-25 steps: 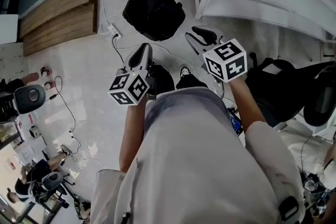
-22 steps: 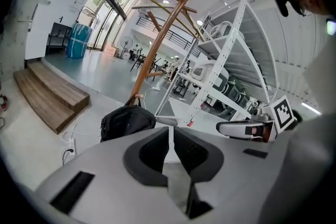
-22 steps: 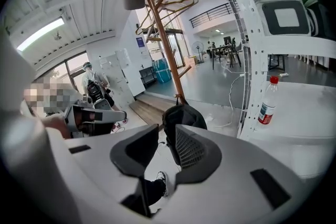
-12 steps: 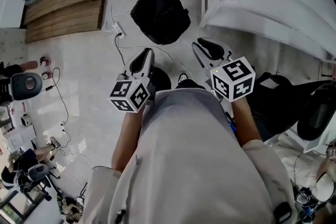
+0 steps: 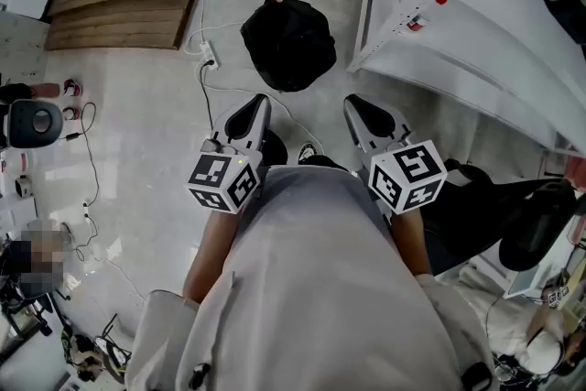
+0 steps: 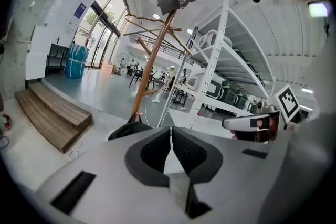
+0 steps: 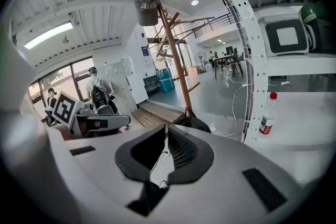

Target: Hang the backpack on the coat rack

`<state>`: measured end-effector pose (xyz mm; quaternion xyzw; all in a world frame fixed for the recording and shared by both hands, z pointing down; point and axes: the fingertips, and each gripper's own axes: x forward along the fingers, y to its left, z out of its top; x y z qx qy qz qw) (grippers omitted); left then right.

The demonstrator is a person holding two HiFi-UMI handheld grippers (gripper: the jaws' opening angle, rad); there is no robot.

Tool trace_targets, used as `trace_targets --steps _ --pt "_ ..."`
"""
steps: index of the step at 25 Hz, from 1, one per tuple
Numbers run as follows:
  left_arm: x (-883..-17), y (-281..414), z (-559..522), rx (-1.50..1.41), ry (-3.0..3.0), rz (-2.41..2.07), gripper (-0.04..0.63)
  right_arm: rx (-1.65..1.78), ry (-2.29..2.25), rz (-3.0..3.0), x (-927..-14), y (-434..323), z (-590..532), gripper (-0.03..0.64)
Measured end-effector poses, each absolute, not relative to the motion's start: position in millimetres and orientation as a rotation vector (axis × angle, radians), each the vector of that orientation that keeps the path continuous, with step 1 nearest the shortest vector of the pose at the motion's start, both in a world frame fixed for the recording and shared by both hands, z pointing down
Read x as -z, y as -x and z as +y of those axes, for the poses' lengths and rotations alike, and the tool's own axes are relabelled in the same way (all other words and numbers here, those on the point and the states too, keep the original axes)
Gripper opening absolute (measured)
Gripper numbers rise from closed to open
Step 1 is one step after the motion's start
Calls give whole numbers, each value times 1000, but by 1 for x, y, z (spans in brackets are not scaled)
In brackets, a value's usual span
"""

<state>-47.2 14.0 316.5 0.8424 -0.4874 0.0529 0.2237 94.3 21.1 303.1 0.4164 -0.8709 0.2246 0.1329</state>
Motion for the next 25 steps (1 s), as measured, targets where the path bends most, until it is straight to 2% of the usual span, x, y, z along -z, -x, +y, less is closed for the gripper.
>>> trace_targets --steps 11,25 --pt "-305 60 37 -156 -2352 -1425 8 -525 -1186 -2516 -295 -79 37 9" --pt "-309 70 38 -219 -2301 -1509 6 -435 -1258 -2427 -294 -108 29 9"
